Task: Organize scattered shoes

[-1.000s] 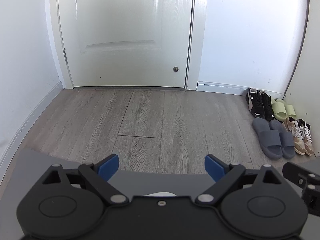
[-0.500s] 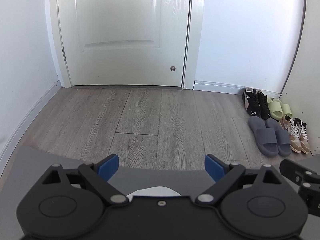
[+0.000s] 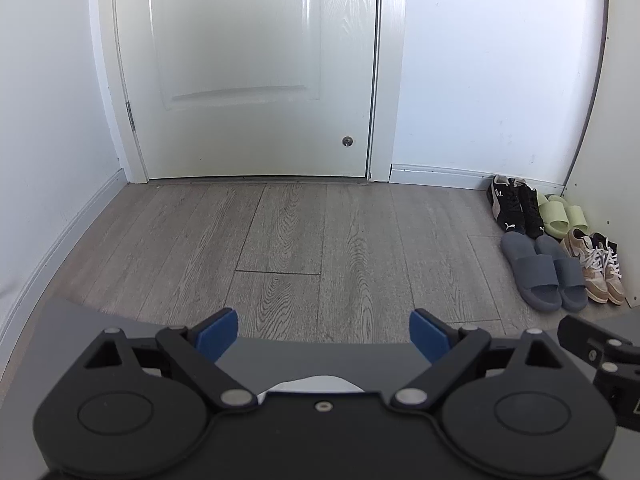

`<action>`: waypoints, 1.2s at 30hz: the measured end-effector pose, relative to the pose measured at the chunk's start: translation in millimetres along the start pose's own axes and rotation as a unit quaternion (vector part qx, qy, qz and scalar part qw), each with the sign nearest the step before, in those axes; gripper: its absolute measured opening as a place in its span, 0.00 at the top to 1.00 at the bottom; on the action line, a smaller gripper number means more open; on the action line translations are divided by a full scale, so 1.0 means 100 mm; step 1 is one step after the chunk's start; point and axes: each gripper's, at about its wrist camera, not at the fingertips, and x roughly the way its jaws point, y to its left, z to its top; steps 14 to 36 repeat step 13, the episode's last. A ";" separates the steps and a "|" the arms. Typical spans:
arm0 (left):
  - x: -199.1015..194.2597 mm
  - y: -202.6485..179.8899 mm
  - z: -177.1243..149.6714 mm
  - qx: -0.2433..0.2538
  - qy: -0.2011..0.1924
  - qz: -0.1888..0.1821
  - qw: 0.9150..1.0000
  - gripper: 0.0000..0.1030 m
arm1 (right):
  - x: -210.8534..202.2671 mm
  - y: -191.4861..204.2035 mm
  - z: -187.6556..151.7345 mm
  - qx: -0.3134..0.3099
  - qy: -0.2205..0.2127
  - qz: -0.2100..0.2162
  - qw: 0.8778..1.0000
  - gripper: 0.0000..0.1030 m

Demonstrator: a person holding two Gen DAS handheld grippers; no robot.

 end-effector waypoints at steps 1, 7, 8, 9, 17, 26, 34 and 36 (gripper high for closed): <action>0.00 0.00 0.00 0.000 0.000 0.000 1.000 0.09 | 0.00 0.00 0.00 -0.001 0.000 0.000 1.000 0.00; -0.03 -0.01 -0.01 0.000 -0.002 0.002 1.000 0.09 | -0.02 0.03 -0.01 -0.005 -0.003 -0.001 1.000 0.00; -0.03 -0.01 -0.01 -0.001 -0.003 0.003 1.000 0.09 | -0.02 0.03 -0.01 -0.005 -0.003 0.000 1.000 0.00; -0.04 -0.02 -0.01 -0.001 -0.004 0.003 1.000 0.09 | -0.02 0.03 -0.01 -0.005 -0.004 0.000 1.000 0.00; -0.06 -0.02 0.00 -0.001 -0.008 0.002 1.000 0.09 | -0.03 0.05 -0.01 -0.006 -0.005 0.001 1.000 0.00; -0.06 -0.02 0.00 -0.001 -0.008 0.002 1.000 0.09 | -0.03 0.05 -0.01 -0.006 -0.005 0.001 1.000 0.00; -0.06 -0.02 0.00 -0.001 -0.008 0.002 1.000 0.09 | -0.03 0.05 -0.01 -0.006 -0.005 0.001 1.000 0.00; -0.06 -0.02 0.00 -0.001 -0.008 0.002 1.000 0.09 | -0.03 0.05 -0.01 -0.006 -0.005 0.001 1.000 0.00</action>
